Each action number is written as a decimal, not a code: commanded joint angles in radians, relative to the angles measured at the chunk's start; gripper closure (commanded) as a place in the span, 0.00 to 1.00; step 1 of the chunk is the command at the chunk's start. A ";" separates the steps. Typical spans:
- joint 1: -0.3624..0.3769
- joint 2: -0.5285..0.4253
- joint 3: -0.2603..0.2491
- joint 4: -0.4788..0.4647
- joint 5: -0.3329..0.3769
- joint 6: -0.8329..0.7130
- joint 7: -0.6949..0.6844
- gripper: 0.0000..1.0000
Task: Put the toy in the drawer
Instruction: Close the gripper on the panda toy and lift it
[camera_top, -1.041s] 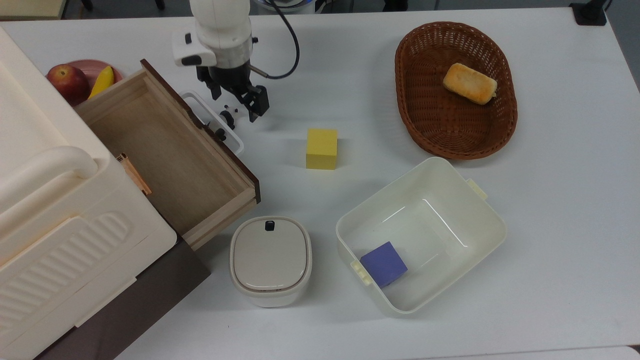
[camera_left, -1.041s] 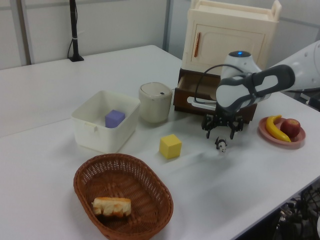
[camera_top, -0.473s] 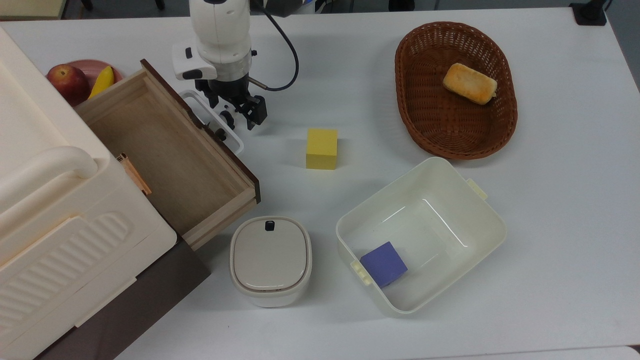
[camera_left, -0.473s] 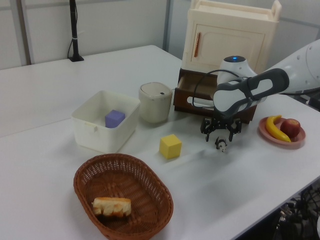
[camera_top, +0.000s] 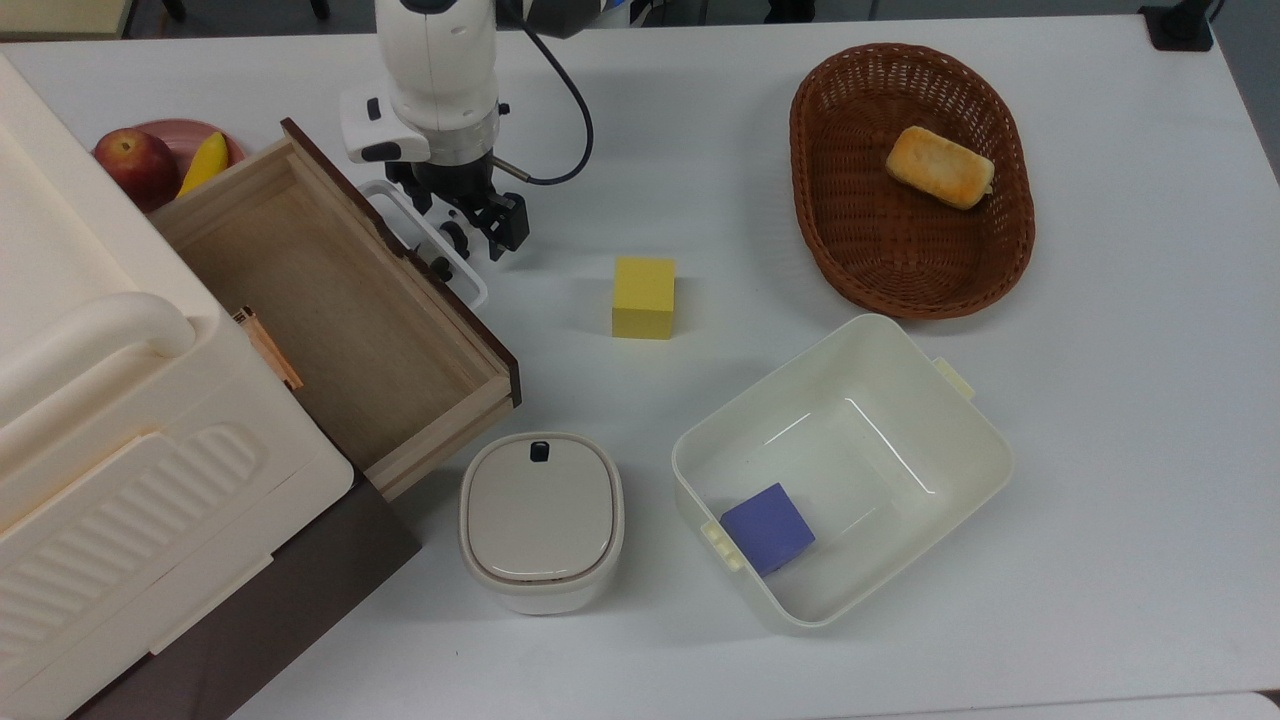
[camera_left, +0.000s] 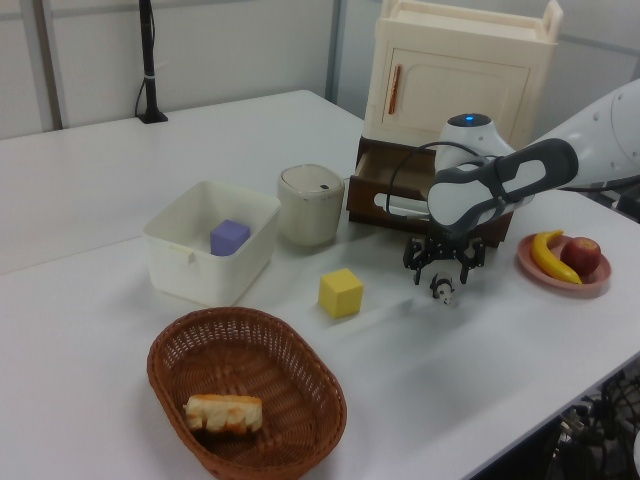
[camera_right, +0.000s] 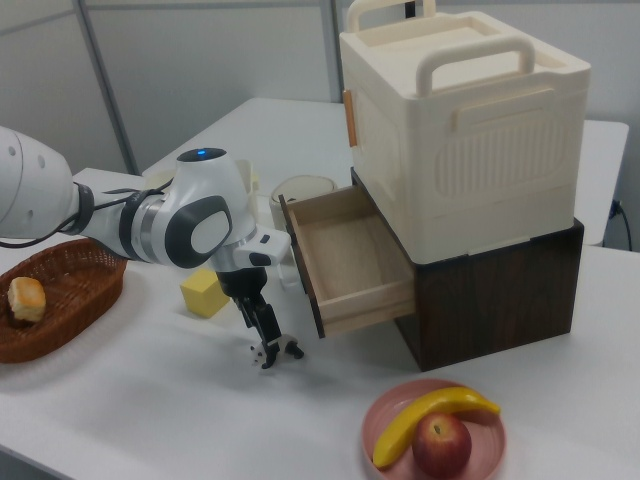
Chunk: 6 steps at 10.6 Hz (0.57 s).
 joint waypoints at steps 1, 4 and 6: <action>-0.015 0.019 0.014 0.008 -0.025 0.023 0.012 0.00; -0.023 0.027 0.013 0.010 -0.048 0.023 0.012 0.00; -0.023 0.027 0.013 0.008 -0.087 0.022 0.002 0.52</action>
